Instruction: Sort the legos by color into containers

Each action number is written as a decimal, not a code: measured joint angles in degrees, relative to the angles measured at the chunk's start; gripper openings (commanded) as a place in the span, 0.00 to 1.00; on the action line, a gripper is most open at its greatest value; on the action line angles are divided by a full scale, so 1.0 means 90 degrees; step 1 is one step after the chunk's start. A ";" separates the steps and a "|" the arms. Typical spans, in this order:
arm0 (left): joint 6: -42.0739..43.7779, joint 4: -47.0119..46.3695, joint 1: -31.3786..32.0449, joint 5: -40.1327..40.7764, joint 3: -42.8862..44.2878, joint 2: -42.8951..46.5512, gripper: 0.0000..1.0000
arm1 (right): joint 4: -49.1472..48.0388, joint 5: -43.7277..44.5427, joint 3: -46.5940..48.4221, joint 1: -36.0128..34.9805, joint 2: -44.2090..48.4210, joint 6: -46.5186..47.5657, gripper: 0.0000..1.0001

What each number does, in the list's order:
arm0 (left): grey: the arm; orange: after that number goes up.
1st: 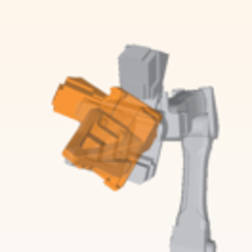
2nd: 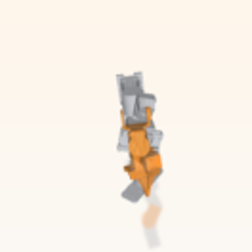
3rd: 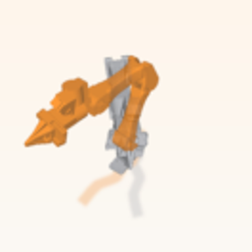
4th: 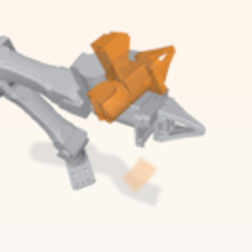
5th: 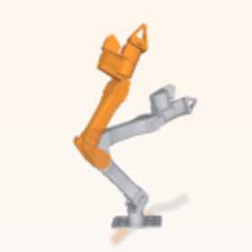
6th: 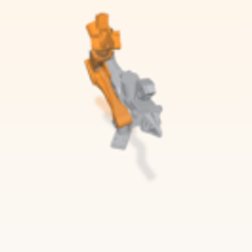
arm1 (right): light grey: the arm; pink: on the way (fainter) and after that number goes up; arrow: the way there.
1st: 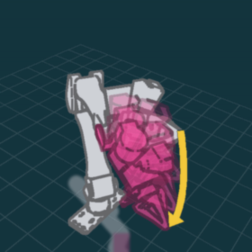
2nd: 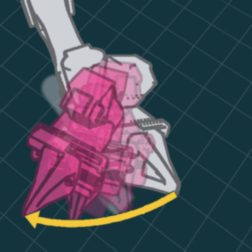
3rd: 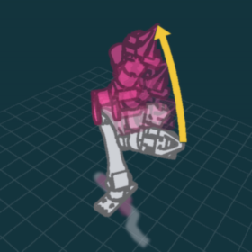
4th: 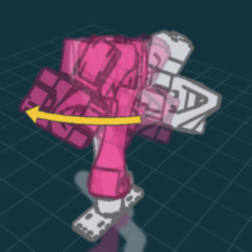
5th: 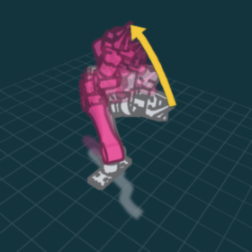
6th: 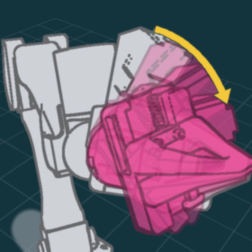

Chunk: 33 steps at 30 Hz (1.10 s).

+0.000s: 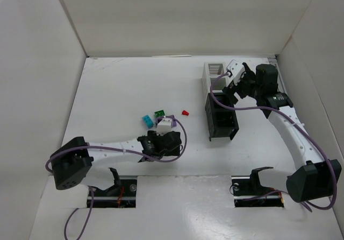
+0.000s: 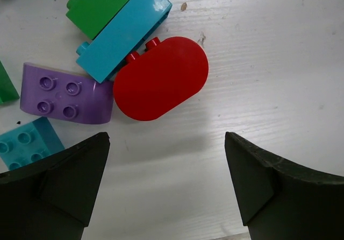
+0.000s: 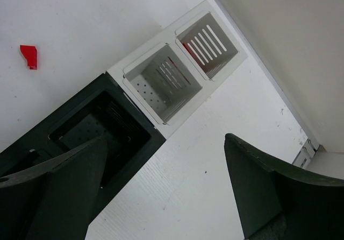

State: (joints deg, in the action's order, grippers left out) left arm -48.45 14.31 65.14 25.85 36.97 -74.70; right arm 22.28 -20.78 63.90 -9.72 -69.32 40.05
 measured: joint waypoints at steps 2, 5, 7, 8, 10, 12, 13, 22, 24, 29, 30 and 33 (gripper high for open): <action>0.0051 -0.0039 0.0000 0.0012 0.0027 -0.0245 0.86 | 0.0000 0.0000 0.0000 0.0000 0.0000 0.0000 0.94; 0.0124 -0.0061 0.0000 0.0063 0.0194 -0.0678 0.86 | 0.0000 0.0000 0.0000 0.0000 0.0000 0.0000 0.94; 0.0168 -0.0078 0.0000 0.0136 0.0330 -0.0913 0.86 | 0.0000 0.0017 0.0000 0.0000 0.0000 0.0000 0.94; 0.0180 -0.0095 0.0000 0.0172 0.0391 -0.1010 0.86 | 0.0000 0.0032 0.0000 0.0000 0.0000 0.0000 0.94; 0.0185 -0.0126 -0.0007 0.0245 0.0464 -0.1127 0.88 | 0.0000 0.0046 0.0000 0.0000 0.0000 0.0000 0.94; 0.0194 -0.0163 -0.0107 0.0260 0.0495 -0.1200 0.88 | 0.0000 0.0051 0.0000 0.0000 0.0000 0.0000 0.94; 0.0206 -0.0182 -0.0204 0.0267 0.0508 -0.1229 0.89 | -0.0002 0.0051 0.0000 0.0000 0.0000 0.0000 0.94; 0.0520 -0.0464 -0.0580 0.0335 0.0670 -0.1491 0.84 | 0.0000 0.0053 0.0000 0.0000 0.0000 0.0000 0.94; 0.0593 -0.0525 -0.0580 0.0299 0.0690 -0.1523 0.75 | 0.0002 0.0053 0.0000 0.0000 0.0000 0.0000 0.94; 0.0665 -0.0578 -0.0389 0.0289 0.0726 -0.1576 0.57 | 0.0002 0.0056 0.0000 0.0000 0.0000 0.0000 0.94; 0.0665 -0.0583 -0.0335 0.0279 0.0746 -0.1596 0.53 | 0.0002 0.0066 0.0000 0.0000 0.0000 0.0000 0.94; 0.0627 -0.0440 -0.0206 0.0187 0.0918 -0.1693 0.44 | 0.0005 0.0104 0.0000 0.0000 0.0000 -0.0015 0.94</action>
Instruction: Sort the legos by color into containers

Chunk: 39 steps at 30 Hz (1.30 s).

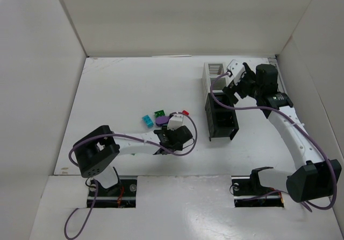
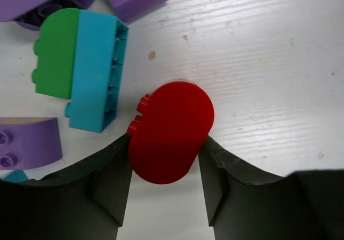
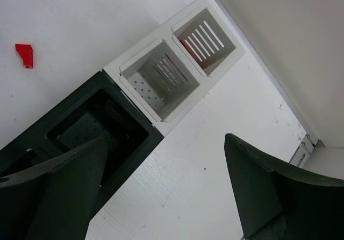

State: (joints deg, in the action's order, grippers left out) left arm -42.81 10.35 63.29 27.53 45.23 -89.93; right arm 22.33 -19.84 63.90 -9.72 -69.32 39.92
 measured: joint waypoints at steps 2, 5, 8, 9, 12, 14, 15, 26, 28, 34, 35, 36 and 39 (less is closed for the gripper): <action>-0.0034 0.0177 0.0109 -0.0007 0.0223 -0.0104 0.39 | 0.0010 0.0034 -0.0010 0.0000 0.0034 -0.0058 0.94; -0.0104 0.0617 0.0323 0.0100 0.0697 -0.0134 0.25 | 0.0007 0.0199 -0.0175 0.0022 0.0282 -0.0209 0.94; -0.0197 0.1037 0.0435 0.0274 0.1333 -0.0134 0.23 | 0.0044 0.0435 -0.0488 0.0036 0.0828 -0.0418 0.95; -0.0219 0.1161 0.0440 0.0372 0.1532 -0.0131 0.23 | 0.0102 0.0554 -0.0566 0.0041 0.1030 -0.0464 0.95; -0.0124 0.1559 0.0389 0.0712 0.2295 -0.0131 0.26 | 0.0243 0.0971 -0.0702 0.0073 0.1574 -0.0668 0.97; 0.0250 0.1664 0.0248 0.0738 0.2832 -0.0136 0.26 | 0.0270 0.1268 -0.0852 0.0085 0.1984 -0.0799 0.97; 0.0474 0.1651 0.0097 0.0699 0.3174 -0.0158 0.26 | 0.0308 0.1392 -0.0940 0.0092 0.2186 -0.0852 0.97; 0.3065 0.1122 -0.1549 -0.0398 0.8752 -0.3043 0.27 | 0.0529 0.2106 -0.1535 0.0119 0.3293 -0.1338 0.98; 0.3313 0.1059 -0.1654 -0.0673 0.9527 -0.3682 0.27 | 0.0578 0.2261 -0.1564 0.0119 0.3339 -0.1401 0.98; 0.3560 0.0435 -0.2164 -0.1984 0.9921 -0.4680 0.29 | 0.0629 0.2438 -0.1583 0.0119 0.3538 -0.1494 0.98; 0.3558 0.0308 -0.2244 -0.2120 0.9952 -0.4809 0.29 | 0.0629 0.2438 -0.1583 0.0119 0.3538 -0.1501 0.98; 0.3558 0.0153 -0.2327 -0.2222 1.0023 -0.4966 0.29 | 0.0627 0.2438 -0.1586 0.0119 0.3541 -0.1513 0.98; 0.3543 -0.0321 -0.2509 -0.2356 1.0173 -0.5355 0.30 | 0.0610 0.2421 -0.1690 0.0119 0.3565 -0.1513 0.98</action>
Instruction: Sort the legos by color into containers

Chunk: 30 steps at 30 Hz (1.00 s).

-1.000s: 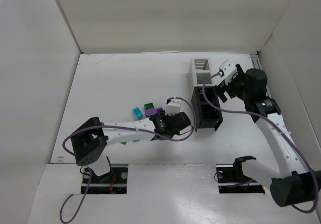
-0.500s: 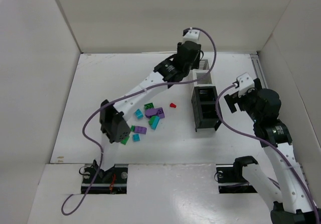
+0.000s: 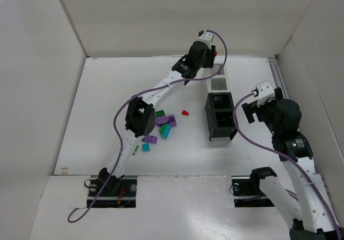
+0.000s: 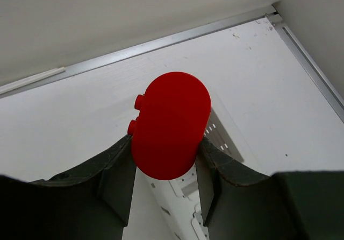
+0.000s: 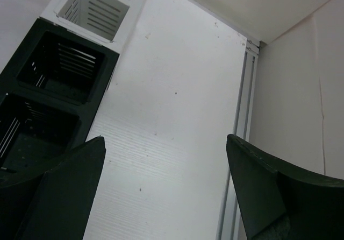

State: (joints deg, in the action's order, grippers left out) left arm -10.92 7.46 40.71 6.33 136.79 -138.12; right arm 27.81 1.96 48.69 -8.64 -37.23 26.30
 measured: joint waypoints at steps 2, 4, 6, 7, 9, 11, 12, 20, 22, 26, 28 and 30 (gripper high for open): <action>-0.0024 -0.0255 -0.0051 -0.0163 0.0015 -0.0177 0.31 | 0.0002 -0.0012 -0.0070 0.0007 -0.0032 0.0000 0.98; -0.0066 -0.0440 -0.0056 -0.0333 0.0019 -0.0301 0.31 | 0.0002 -0.0036 -0.0097 0.0036 -0.0129 0.0005 0.98; -0.0134 -0.0588 -0.0029 -0.0471 0.0019 -0.0391 0.31 | -0.0005 -0.0058 -0.0097 0.0044 -0.0243 0.0005 0.98; -0.0158 -0.0612 -0.0015 -0.0529 0.0019 -0.0415 0.31 | -0.0005 -0.0070 -0.0097 0.0044 -0.0284 0.0005 0.98; -0.0177 -0.0639 0.0012 -0.0636 0.0005 -0.0420 0.33 | -0.0015 -0.0097 -0.0102 0.0044 -0.0406 0.0005 0.98; -0.0180 -0.0792 0.0032 -0.0702 -0.0061 -0.0413 0.38 | -0.0027 -0.0121 -0.0109 0.0046 -0.0452 0.0005 0.98; -0.0177 -0.0855 0.0046 -0.0716 -0.0102 -0.0410 0.40 | -0.0039 -0.0129 -0.0114 0.0046 -0.0461 0.0005 0.98; 0.0010 -0.0806 0.0180 -0.0631 -0.0619 -0.0355 0.71 | -0.0143 -0.0170 -0.0180 0.0046 -0.0495 0.0005 0.98; 0.0051 -0.0818 0.0197 -0.0624 -0.0782 -0.0262 0.75 | -0.0141 -0.0172 -0.0180 0.0046 -0.0495 0.0027 0.98; 0.0080 -0.0707 0.0257 -0.0559 -0.0872 0.0022 0.79 | -0.0141 -0.0267 -0.0180 0.0046 -0.0495 0.0092 0.98; 0.0126 -0.0692 0.0260 -0.0520 -0.0877 0.0238 0.95 | -0.0143 -0.0398 -0.0180 0.0046 -0.0498 0.0170 0.98; 0.0180 -0.0610 0.0260 -0.0478 -0.0879 0.0537 1.00 | -0.0143 -0.0568 -0.0177 0.0046 -0.0517 0.0274 0.98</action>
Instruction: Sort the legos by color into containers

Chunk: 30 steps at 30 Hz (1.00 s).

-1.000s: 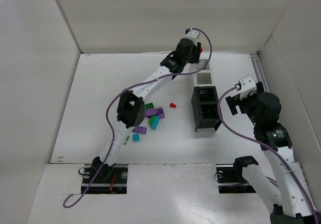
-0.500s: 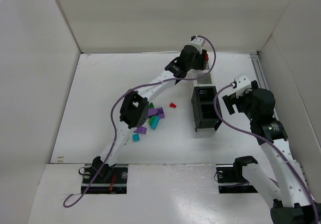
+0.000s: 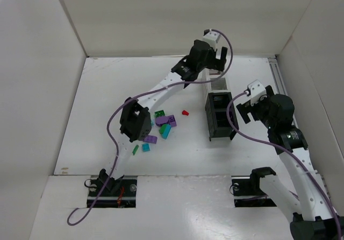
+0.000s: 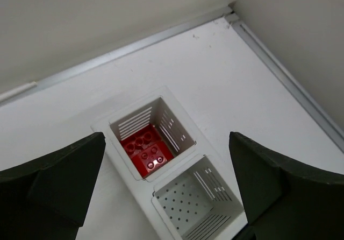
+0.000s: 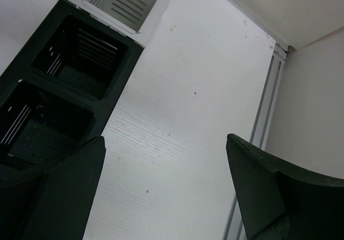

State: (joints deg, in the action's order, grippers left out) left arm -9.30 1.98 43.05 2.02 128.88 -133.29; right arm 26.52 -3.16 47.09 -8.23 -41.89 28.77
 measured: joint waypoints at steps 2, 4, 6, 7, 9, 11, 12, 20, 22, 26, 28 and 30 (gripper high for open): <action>0.0034 0.0068 0.0000 0.0070 -0.0068 0.0413 1.00 | 0.0005 -0.0102 0.0027 -0.0058 -0.0070 0.0097 0.98; 0.0053 0.0180 -0.0002 0.0187 -0.0284 0.0971 1.00 | 0.0007 -0.0153 0.0092 -0.0243 -0.0223 0.0221 0.98; 0.0029 0.0214 -0.0002 0.0357 -0.0891 0.1819 1.00 | 0.0007 -0.0192 0.0228 -0.0641 -0.0459 0.0381 0.98; -0.0007 0.0265 -0.0002 0.0486 -0.1338 0.2353 1.00 | 0.0000 -0.0197 0.0338 -0.0903 -0.0617 0.0459 0.97; -0.0211 0.0121 -0.0002 0.0789 -0.2613 0.3602 1.00 | 0.0007 -0.0102 0.0653 -0.1576 -0.1069 0.0668 0.97; -0.0529 0.0155 0.0005 0.1200 -0.4022 0.4976 1.00 | -0.0017 -0.0027 0.1052 -0.2295 -0.1654 0.0869 0.95; -0.0729 -0.0066 0.0015 0.1404 -0.4862 0.5663 1.00 | 0.0053 0.0032 0.1294 -0.2645 -0.1999 0.0976 0.93; -0.3500 0.1037 0.0005 0.2242 -0.9202 0.9420 1.00 | -0.0163 -0.0306 0.2344 -0.3315 -0.4534 0.1358 0.83; -0.4041 0.1360 0.0005 0.2195 -0.9821 0.9734 1.00 | -0.0163 -0.0410 0.2688 -0.3252 -0.5343 0.1445 0.83; -0.4775 0.2050 0.0012 0.2120 -1.0331 1.0027 1.00 | -0.0185 -0.0563 0.3033 -0.3198 -0.6171 0.1547 0.82; -0.5003 0.2229 0.0012 0.2115 -1.0350 1.0112 1.00 | -0.0189 -0.0653 0.3143 -0.3177 -0.6489 0.1617 0.80; -0.5185 0.2351 0.0012 0.2113 -1.0353 1.0176 1.00 | -0.0185 -0.0736 0.3254 -0.3164 -0.6761 0.1661 0.79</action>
State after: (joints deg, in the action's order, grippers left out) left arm -55.96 23.14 43.16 21.04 35.70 -41.71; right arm 24.86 -9.78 76.38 -36.71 -102.74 43.72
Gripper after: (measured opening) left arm 0.997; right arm 0.805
